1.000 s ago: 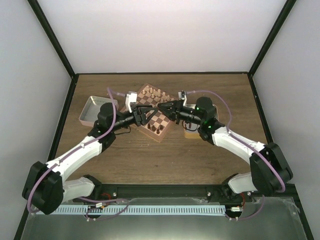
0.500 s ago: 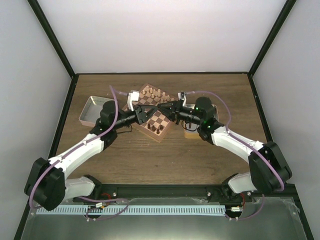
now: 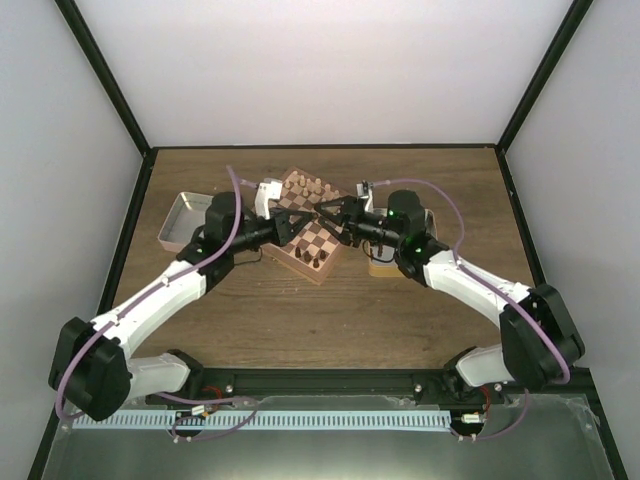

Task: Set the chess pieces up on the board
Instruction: Place the chess piece on the chessboard.

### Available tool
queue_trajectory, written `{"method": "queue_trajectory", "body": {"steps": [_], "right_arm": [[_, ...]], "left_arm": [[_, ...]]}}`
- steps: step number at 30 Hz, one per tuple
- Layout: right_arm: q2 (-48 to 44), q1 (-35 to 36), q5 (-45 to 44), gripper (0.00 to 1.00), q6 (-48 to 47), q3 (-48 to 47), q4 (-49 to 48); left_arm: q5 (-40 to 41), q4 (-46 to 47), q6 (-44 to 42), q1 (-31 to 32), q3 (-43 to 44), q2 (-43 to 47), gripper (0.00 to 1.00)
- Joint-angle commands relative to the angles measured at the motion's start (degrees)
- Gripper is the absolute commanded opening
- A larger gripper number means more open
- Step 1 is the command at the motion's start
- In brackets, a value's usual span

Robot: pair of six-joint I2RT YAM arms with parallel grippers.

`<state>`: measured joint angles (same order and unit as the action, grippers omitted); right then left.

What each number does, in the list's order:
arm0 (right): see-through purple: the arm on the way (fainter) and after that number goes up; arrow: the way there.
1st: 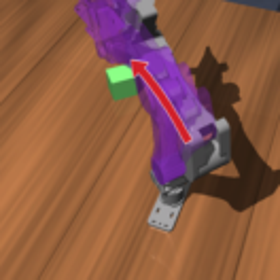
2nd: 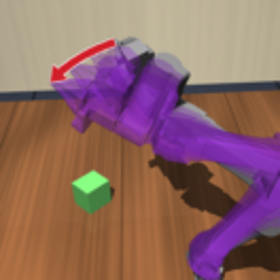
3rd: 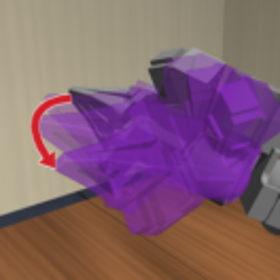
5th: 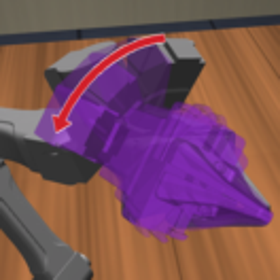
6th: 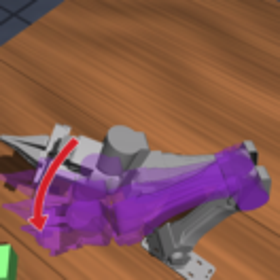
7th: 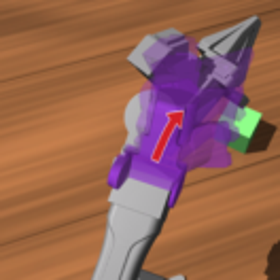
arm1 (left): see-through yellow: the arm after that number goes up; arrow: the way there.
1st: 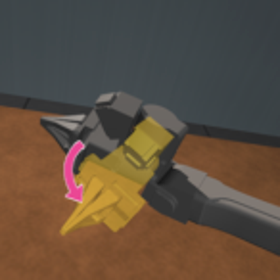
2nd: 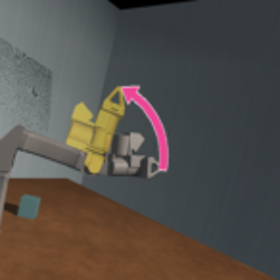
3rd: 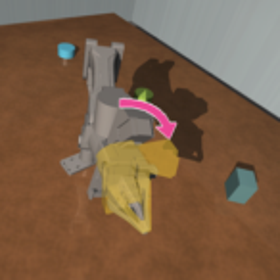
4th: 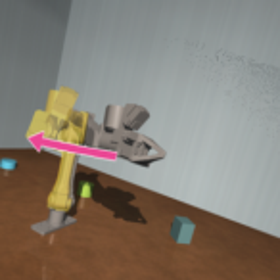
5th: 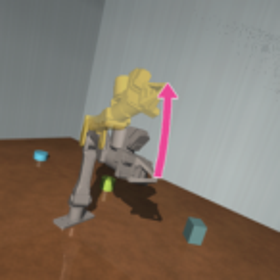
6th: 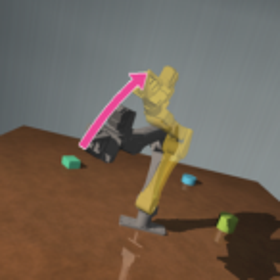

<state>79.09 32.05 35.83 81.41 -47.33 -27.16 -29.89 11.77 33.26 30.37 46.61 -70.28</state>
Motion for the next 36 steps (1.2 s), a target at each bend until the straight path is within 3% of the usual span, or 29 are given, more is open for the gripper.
{"method": "queue_trajectory", "body": {"steps": [1,5,9,17,25,36], "right_arm": [[-3.20,-0.36,-7.22,0.56,-8.25,-1.72,11.87],[-8.08,-0.53,-16.43,0.58,-10.83,1.61,19.37],[-11.34,-0.67,-21.02,0.58,-12.87,4.17,23.00],[-12.70,-0.73,-22.42,0.58,-15.37,5.62,24.78],[-12.96,-1.50,-22.55,0.59,-16.59,6.59,24.41],[-15.33,-1.71,-26.36,0.59,-18.85,6.74,26.74]], "left_arm": [[9.61,-21.42,-11.09,-0.77,6.95,1.00,0.08],[15.03,-40.63,-17.15,-5.45,12.79,-3.59,0.11],[15.42,-48.90,-19.89,-12.03,14.60,-8.79,0.11],[25.23,-54.86,-21.39,-17.66,23.83,-21.64,0.11],[23.68,-58.31,-23.05,-18.59,34.20,-34.89,0.14],[25.56,-60.60,-25.36,-18.90,41.15,-42.64,0.20]]}}
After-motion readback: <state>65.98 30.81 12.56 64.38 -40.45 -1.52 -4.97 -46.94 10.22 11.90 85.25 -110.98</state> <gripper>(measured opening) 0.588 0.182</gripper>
